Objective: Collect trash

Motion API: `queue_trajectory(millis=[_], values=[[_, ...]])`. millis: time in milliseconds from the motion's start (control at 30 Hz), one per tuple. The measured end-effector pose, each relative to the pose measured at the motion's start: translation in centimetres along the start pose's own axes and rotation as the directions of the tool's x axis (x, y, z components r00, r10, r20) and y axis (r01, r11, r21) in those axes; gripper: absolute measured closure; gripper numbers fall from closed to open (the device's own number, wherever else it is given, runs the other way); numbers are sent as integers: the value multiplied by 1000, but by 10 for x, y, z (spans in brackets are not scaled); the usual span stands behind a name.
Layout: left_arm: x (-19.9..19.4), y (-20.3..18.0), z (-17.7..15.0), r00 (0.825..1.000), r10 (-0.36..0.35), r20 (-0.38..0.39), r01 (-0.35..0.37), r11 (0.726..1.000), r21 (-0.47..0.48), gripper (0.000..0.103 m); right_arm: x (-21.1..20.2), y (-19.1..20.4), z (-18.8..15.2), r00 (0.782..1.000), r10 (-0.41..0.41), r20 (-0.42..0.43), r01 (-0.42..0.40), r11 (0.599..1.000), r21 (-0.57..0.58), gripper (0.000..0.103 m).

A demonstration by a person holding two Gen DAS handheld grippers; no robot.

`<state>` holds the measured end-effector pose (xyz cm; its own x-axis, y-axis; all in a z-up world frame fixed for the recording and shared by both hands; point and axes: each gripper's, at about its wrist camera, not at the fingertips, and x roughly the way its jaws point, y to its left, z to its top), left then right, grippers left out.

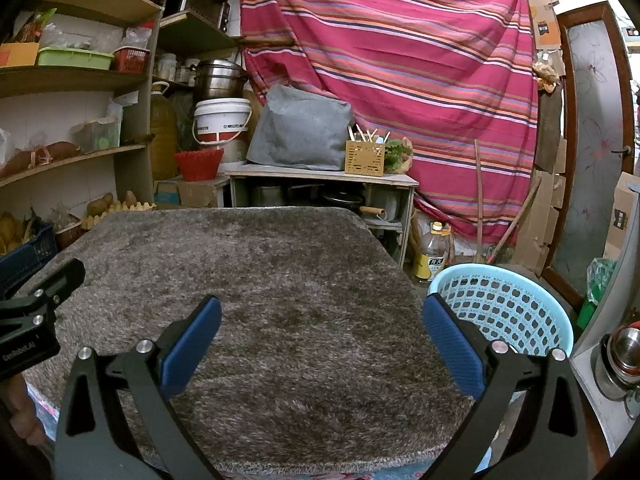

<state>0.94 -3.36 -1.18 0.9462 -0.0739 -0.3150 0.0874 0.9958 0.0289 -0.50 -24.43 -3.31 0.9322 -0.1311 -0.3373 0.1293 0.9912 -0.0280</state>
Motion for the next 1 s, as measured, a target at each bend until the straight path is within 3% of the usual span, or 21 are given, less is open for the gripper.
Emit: queue_trajectory(millis=[1000], values=[[0,5,2,1000,9,7,-9,1000,-1,5,0,0,0,1000,0,1,0,1000,-1,4]])
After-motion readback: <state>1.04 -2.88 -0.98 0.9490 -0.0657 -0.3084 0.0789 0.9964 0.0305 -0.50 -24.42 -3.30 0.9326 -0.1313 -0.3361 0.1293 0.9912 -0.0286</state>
